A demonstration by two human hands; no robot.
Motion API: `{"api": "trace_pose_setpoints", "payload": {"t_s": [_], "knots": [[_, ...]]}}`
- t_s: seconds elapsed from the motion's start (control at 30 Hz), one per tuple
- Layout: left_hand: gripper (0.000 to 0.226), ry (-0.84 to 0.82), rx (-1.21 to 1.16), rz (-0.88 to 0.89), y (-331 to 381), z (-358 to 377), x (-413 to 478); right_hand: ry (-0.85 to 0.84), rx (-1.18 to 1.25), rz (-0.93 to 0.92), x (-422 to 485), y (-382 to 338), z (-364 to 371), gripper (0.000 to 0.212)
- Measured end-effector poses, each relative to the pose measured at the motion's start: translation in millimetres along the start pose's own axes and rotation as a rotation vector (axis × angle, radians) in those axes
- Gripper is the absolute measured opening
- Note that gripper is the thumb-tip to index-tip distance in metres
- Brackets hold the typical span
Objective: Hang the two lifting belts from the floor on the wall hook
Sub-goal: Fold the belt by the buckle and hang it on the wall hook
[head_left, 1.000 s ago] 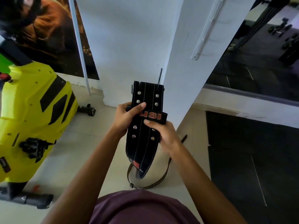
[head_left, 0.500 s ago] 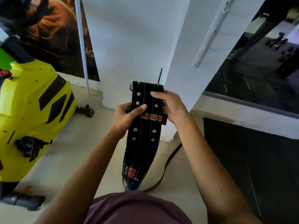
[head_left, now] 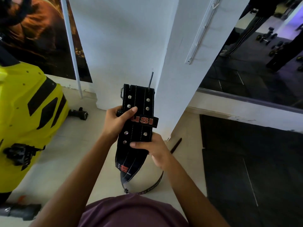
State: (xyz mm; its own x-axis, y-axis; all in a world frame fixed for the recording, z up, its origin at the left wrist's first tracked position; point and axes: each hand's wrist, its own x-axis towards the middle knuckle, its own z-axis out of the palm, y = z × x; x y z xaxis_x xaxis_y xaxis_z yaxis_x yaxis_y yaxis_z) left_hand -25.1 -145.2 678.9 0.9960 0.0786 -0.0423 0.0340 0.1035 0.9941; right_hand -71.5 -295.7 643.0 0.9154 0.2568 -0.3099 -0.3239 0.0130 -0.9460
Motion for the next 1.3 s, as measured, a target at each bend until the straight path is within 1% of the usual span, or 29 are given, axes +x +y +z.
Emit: {"api": "trace_pose_setpoints", "payload": {"t_s": [0.07, 0.13, 0.27, 0.37, 0.5, 0.57, 0.63, 0.7, 0.77, 0.9, 0.97, 1.0, 1.1, 1.2, 1.3], "knots": [[0.027, -0.002, -0.006, -0.006, -1, -1, -2, -0.007, -0.007, -0.005, -4, 2, 1, 0.051], [0.036, -0.008, -0.02, -0.012, -1, -2, -4, 0.015, 0.018, -0.004, -6, -1, 1, 0.047], [0.036, -0.074, -0.025, -0.046, 3, -7, -6, 0.094, 0.155, -0.009, -3, -21, -3, 0.036], [0.038, -0.132, -0.004, -0.084, 6, -11, -6, 0.157, 0.134, -0.02, -2, -34, -2, 0.03], [0.043, -0.247, 0.12, -0.293, 12, -20, 0, 0.201, 0.154, 0.004, -4, -32, 2, 0.026], [0.041, -0.257, 0.056, -0.347, 20, -22, 4, 0.217, 0.16, 0.02, -6, -26, 5, 0.028], [0.035, -0.202, -0.055, -0.342, 30, -22, 10, 0.216, 0.15, 0.021, -8, -20, 8, 0.026], [0.029, -0.185, -0.029, -0.307, 35, -22, 14, 0.21, 0.153, 0.012, -11, -18, 12, 0.023], [0.031, -0.253, 0.027, -0.31, 31, -24, 15, 0.21, 0.169, 0.002, -11, -19, 13, 0.025], [0.046, -0.457, -0.041, -0.345, 4, -32, 2, 0.219, 0.232, -0.025, -9, -27, 9, 0.027], [0.054, -0.508, 0.004, -0.344, -11, -36, -10, 0.239, 0.246, -0.038, -7, -29, 5, 0.033], [0.054, -0.531, 0.048, -0.345, -19, -38, -17, 0.255, 0.258, -0.042, -6, -29, 3, 0.036], [0.035, -0.606, 0.173, -0.302, -41, -41, -37, 0.287, 0.281, -0.042, -4, -31, -3, 0.041], [0.031, -0.566, 0.169, -0.257, -50, -39, -47, 0.292, 0.283, -0.045, -5, -30, -6, 0.042], [0.034, -0.488, 0.062, -0.22, -42, -32, -42, 0.276, 0.264, -0.042, -8, -25, -6, 0.042]]}}
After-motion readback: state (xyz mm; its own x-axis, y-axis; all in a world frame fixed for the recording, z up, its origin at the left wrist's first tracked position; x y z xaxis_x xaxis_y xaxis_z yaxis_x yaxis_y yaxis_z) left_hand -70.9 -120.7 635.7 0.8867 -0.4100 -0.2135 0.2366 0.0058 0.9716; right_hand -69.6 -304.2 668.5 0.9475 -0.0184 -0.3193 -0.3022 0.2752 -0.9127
